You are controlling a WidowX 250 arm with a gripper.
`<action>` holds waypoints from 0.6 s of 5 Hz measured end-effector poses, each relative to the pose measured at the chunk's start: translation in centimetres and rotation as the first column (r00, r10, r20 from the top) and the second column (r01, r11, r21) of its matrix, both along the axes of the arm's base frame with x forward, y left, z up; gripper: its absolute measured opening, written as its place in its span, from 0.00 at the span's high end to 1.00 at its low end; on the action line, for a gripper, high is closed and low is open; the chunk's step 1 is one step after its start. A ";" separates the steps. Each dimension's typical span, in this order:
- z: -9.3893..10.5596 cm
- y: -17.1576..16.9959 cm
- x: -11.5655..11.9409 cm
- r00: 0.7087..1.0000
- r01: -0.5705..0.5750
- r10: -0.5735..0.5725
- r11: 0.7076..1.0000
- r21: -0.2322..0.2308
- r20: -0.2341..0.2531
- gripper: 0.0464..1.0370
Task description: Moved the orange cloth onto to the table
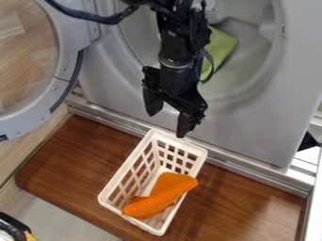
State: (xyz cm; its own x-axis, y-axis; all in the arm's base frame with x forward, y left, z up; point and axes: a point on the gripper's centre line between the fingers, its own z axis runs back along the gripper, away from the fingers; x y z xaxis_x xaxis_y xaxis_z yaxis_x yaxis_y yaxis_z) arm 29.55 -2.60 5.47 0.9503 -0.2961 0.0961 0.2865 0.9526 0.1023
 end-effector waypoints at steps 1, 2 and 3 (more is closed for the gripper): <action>-0.8 0.0 -0.5 1.000 0.006 -0.006 1.000 0.005 -0.027 0.04; -1.8 -2.9 -2.2 0.990 0.135 -0.135 0.991 -0.003 -0.029 0.04; -2.2 -5.1 -3.4 0.968 0.252 -0.252 0.967 -0.047 0.010 0.04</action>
State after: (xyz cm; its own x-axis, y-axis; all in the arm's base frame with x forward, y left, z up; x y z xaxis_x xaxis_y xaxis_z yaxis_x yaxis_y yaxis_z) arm 26.19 -7.69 3.23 0.8451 -0.5211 0.1194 0.5177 0.8534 0.0599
